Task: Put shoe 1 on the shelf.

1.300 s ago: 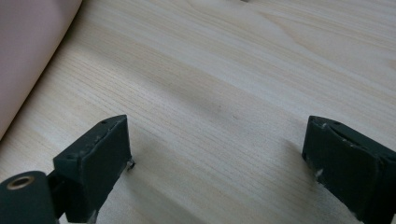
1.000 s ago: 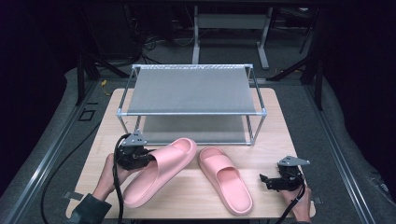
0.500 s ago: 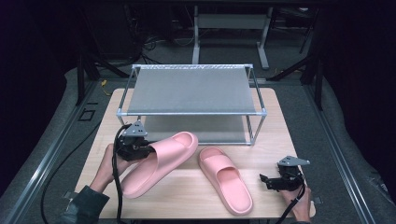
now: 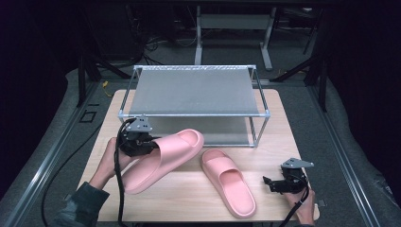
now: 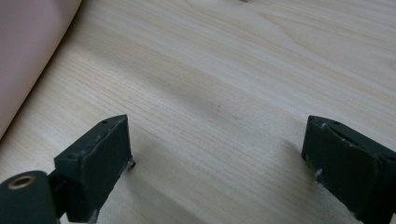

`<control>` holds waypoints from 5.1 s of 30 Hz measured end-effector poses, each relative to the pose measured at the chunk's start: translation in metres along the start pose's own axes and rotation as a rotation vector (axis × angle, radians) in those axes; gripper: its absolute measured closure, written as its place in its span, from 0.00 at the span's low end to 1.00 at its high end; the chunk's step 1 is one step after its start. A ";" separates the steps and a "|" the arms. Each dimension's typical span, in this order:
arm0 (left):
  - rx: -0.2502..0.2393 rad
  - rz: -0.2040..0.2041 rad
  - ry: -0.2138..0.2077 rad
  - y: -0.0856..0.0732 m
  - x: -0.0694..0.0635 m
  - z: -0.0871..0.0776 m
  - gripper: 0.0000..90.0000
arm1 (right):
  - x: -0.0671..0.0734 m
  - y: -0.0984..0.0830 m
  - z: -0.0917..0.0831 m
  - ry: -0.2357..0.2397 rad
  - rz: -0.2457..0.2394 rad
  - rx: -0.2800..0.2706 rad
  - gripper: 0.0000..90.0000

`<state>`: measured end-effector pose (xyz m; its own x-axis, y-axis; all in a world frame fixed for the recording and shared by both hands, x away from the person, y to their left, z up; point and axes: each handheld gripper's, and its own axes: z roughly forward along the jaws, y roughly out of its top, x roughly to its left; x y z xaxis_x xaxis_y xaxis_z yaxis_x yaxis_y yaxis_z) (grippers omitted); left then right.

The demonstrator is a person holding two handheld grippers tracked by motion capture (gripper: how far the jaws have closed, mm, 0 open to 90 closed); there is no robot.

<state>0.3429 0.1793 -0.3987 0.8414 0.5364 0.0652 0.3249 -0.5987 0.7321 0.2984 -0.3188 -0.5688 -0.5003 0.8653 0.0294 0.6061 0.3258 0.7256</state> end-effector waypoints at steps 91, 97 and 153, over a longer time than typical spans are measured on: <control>0.060 -0.277 0.422 0.127 0.089 0.036 0.92 | -0.001 0.000 0.000 0.000 0.000 -0.002 0.09; 0.088 -0.335 0.489 0.140 0.100 0.049 0.92 | -0.001 0.000 0.000 0.001 0.000 -0.002 0.09; -0.056 -0.303 0.388 0.067 0.073 0.002 0.18 | 0.000 0.000 0.000 -0.001 0.000 -0.002 0.09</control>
<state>0.4267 0.1774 -0.3461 0.4864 0.8697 0.0834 0.4972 -0.3541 0.7921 0.2985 -0.3189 -0.5688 -0.4995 0.8658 0.0289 0.6052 0.3248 0.7268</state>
